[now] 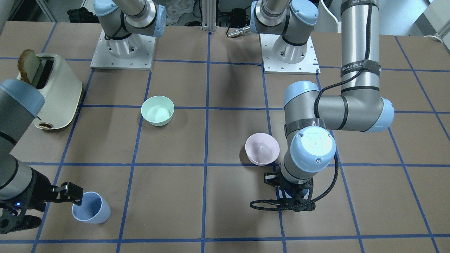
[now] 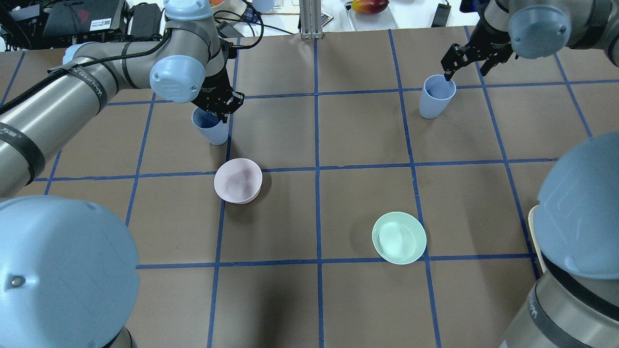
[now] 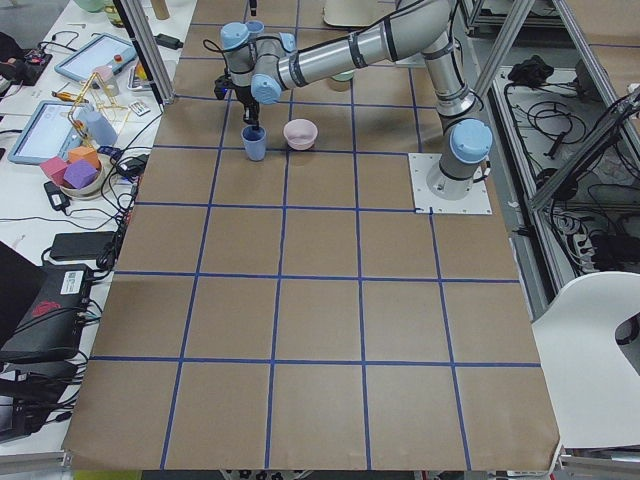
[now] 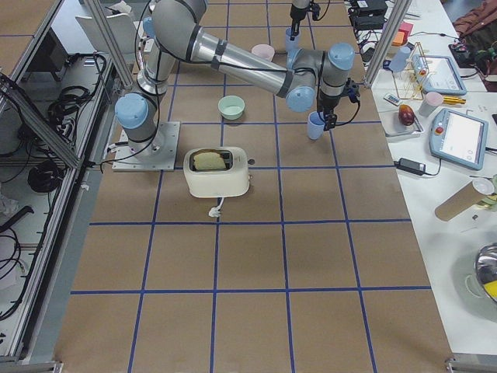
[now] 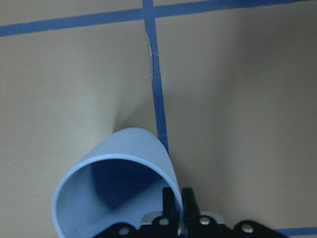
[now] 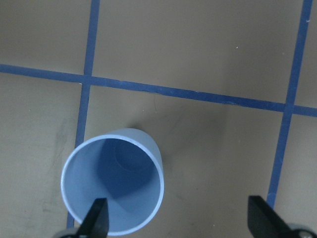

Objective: Stack blue cups with both arms

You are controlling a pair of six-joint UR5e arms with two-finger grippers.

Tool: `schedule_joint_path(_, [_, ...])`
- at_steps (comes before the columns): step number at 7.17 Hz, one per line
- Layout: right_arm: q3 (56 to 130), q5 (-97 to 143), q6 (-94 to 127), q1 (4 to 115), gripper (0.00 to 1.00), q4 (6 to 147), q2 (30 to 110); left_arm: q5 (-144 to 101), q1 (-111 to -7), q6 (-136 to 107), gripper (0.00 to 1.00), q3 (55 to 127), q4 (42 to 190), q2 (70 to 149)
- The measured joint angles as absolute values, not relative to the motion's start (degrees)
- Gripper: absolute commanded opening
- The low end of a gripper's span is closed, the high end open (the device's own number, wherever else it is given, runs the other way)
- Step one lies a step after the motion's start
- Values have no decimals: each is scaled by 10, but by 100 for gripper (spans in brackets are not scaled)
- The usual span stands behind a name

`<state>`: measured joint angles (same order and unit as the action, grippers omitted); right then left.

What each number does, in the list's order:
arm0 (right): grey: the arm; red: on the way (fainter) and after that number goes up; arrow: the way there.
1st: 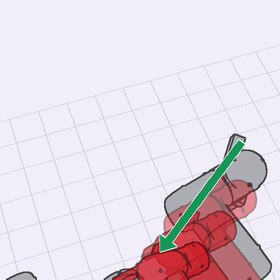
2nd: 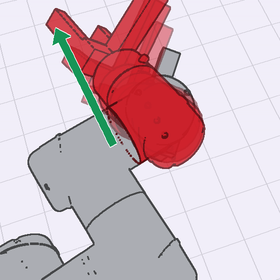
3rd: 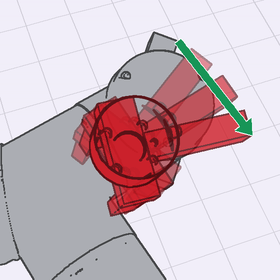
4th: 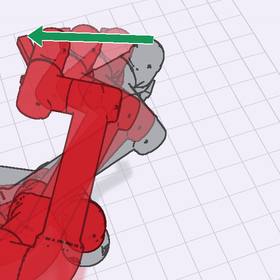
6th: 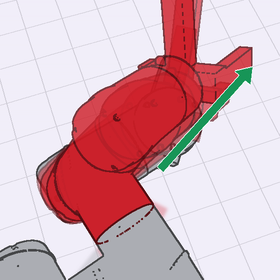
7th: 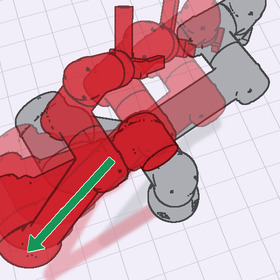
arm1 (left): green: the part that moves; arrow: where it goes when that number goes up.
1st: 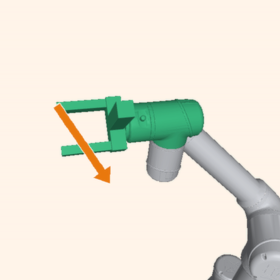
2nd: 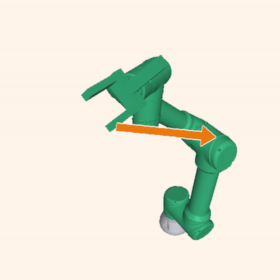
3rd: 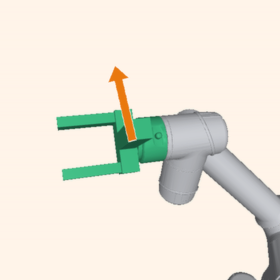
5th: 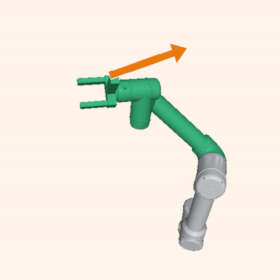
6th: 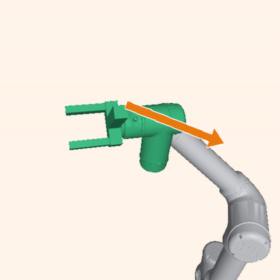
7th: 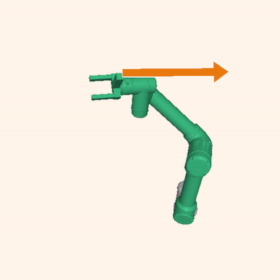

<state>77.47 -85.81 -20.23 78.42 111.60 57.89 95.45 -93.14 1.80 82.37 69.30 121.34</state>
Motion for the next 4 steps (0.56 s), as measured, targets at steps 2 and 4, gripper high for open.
schedule_joint_path(2, [773,-858,-204,784,100,1116,560,954,-941,14,0,813,693,1201])
schedule_joint_path(4, [775,-857,-205,784,82,1110,549,931,-986,-79,0,796,694,1202])
